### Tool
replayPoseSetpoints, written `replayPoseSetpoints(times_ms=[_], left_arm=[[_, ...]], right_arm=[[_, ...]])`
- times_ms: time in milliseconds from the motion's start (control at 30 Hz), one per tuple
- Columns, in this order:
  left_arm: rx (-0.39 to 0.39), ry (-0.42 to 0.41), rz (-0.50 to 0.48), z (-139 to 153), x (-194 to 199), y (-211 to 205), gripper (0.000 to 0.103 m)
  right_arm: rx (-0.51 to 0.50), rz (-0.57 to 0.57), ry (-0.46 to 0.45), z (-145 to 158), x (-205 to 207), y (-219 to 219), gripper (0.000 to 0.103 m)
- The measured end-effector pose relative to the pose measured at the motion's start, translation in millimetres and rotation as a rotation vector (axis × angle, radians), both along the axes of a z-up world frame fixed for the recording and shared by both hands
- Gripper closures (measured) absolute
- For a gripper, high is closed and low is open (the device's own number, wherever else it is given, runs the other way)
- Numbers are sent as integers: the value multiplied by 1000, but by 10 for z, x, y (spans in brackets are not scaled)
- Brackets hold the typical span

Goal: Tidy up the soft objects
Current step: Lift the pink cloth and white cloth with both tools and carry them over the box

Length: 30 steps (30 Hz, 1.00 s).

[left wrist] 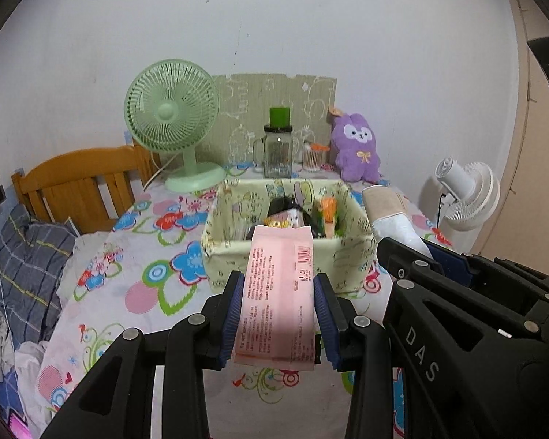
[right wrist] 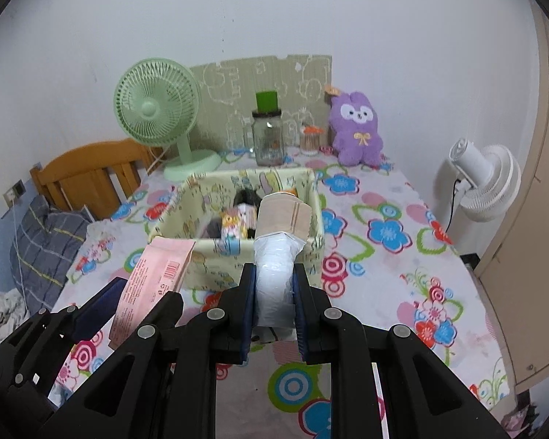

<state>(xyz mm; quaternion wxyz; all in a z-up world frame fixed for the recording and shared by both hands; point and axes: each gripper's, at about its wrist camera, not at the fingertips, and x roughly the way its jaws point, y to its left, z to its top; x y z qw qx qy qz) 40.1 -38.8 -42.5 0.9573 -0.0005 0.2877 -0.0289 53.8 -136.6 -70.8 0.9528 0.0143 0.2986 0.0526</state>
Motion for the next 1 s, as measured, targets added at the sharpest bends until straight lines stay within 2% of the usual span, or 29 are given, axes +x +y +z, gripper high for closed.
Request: replayPoseSetpoints(times_ms=[500, 1000], left_arm=[[0, -69, -10, 237, 61, 13, 64], [-2, -64, -10, 253, 321, -11, 64]], right_arm=[[-7, 13, -83, 277, -17, 4, 81], [-8, 18, -86, 317, 245, -22, 81]])
